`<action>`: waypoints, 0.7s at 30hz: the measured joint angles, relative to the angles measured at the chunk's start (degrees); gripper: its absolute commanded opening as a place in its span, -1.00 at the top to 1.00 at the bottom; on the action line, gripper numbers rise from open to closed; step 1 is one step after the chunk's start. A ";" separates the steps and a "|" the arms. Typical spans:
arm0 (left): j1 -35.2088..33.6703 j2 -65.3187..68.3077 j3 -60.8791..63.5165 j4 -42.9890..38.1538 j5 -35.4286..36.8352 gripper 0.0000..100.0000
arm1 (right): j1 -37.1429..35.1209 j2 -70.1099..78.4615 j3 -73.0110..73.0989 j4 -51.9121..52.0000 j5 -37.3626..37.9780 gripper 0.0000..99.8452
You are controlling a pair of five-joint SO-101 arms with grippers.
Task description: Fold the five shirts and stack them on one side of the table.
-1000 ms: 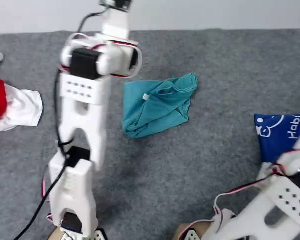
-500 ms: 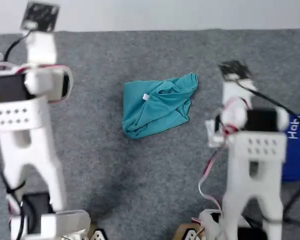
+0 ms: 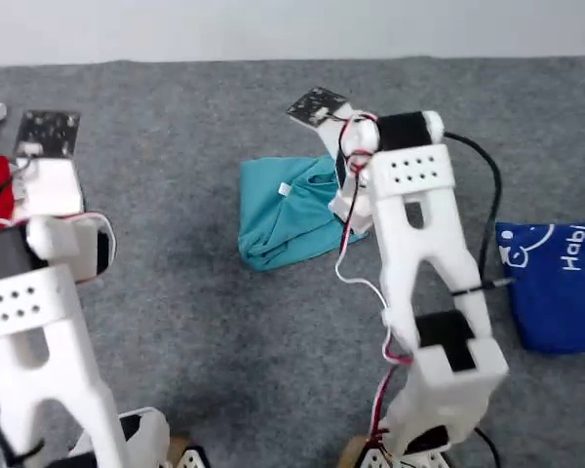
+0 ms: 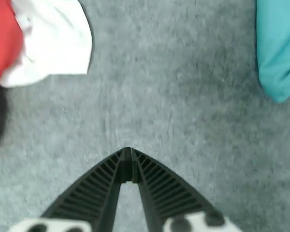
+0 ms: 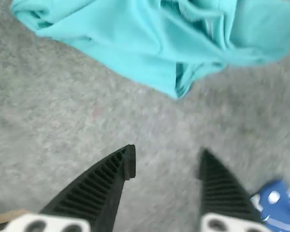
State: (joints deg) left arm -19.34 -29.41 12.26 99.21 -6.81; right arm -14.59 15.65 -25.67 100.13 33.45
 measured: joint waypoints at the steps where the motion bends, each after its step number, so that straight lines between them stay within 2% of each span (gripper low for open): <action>1: 0.00 -1.14 1.58 -0.09 0.00 0.99 | 0.00 1.85 -1.93 0.00 1.05 0.38; 13: 0.00 -14.15 19.43 -4.13 -2.20 0.99 | -6.07 16.44 -22.59 0.00 10.46 0.38; 21: 0.00 -19.52 23.65 -4.40 -5.19 0.99 | -6.77 26.37 -30.68 -1.32 13.80 0.39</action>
State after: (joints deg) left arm -19.34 -48.92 35.91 94.81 -12.00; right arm -21.36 42.02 -56.35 98.81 47.25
